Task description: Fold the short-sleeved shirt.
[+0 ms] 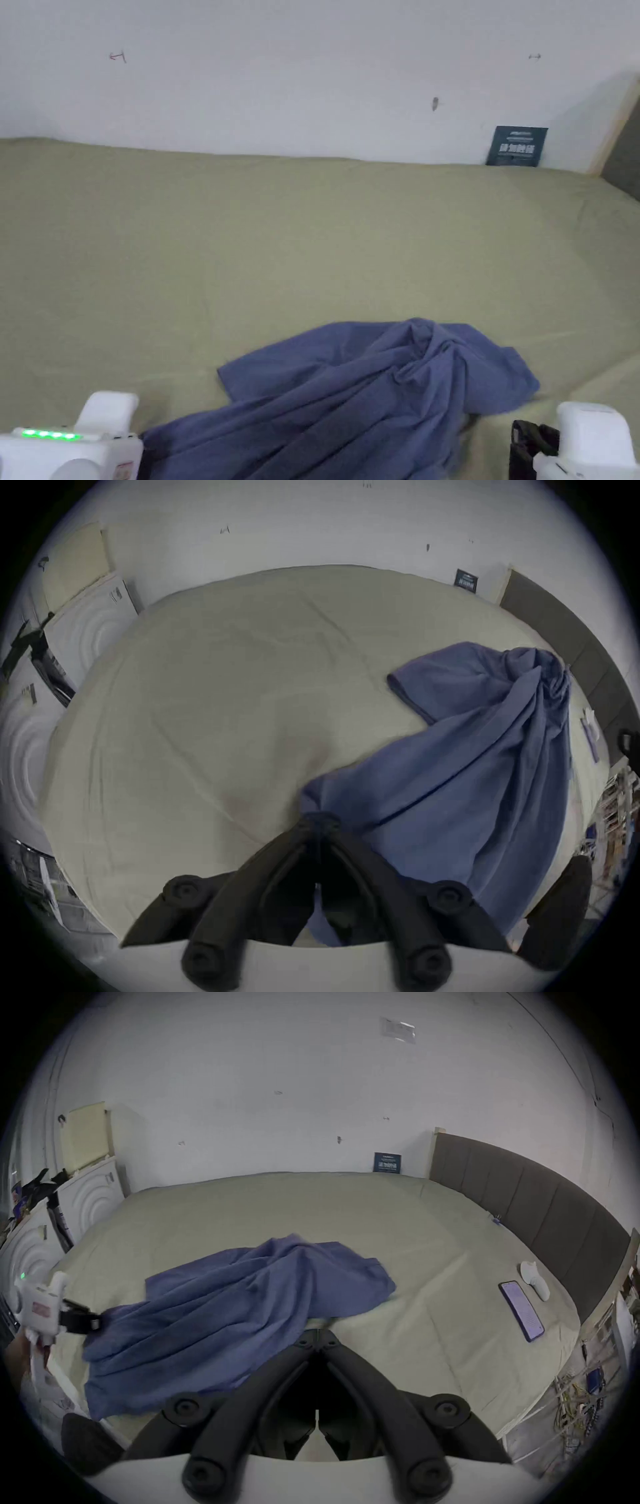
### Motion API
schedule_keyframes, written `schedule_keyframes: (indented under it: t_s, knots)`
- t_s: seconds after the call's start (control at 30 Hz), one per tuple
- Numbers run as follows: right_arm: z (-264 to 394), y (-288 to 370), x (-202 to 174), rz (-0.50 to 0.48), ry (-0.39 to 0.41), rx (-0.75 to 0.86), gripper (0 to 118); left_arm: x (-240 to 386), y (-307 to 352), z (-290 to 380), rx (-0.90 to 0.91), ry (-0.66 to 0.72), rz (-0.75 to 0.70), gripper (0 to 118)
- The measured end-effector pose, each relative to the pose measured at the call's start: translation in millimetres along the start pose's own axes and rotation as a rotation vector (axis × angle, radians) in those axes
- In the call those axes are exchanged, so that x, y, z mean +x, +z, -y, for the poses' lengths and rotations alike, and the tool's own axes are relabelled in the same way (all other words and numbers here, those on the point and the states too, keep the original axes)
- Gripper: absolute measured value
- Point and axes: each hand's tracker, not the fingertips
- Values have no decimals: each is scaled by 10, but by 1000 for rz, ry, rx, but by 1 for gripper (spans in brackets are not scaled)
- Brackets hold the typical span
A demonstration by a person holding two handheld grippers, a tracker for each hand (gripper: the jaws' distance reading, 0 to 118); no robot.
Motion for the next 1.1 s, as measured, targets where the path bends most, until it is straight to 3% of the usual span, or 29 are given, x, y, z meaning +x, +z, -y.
schedule_keyframes:
  t_s: [0.17,0.4,0.43,0.5,0.53,0.67,0.73,0.77,0.8,0.83,0.87,0.9,1.03,1.1]
  knots:
    - [-488,-724,539,45,-43,-50,0,-5,73,2,-6,37,41,1]
    - [-905,-2039,946,43,13,-263,0,62,170,1,-5,40,55,2]
    - [-907,-2196,965,43,23,-299,13,67,164,-17,-6,40,55,2]
    - [-857,-2453,976,70,35,-391,93,93,183,-23,-8,36,54,2]
    - [-809,-2540,968,60,52,-419,117,105,198,-23,-9,34,54,2]
    - [-636,-2676,852,89,171,-449,111,86,180,-49,-15,33,59,2]
    - [-666,-2614,837,104,140,-414,106,70,174,-71,-20,32,60,2]
    - [-689,-2557,844,84,111,-419,86,77,203,-83,-22,35,58,2]
    - [-733,-2448,838,7,63,-389,36,79,266,-99,-20,39,56,2]
    - [-773,-2349,807,15,66,-354,0,32,300,-113,-12,40,56,2]
    - [-812,-2211,744,70,123,-318,0,7,366,-129,7,35,45,2]
    - [-887,-2029,773,42,125,-294,0,-28,486,-157,48,40,21,2]
    - [-1144,-1268,928,11,110,-158,0,-289,1082,-307,156,75,-32,2]
    - [-1305,-870,1020,7,63,-86,0,-464,1386,-366,214,76,-74,2]
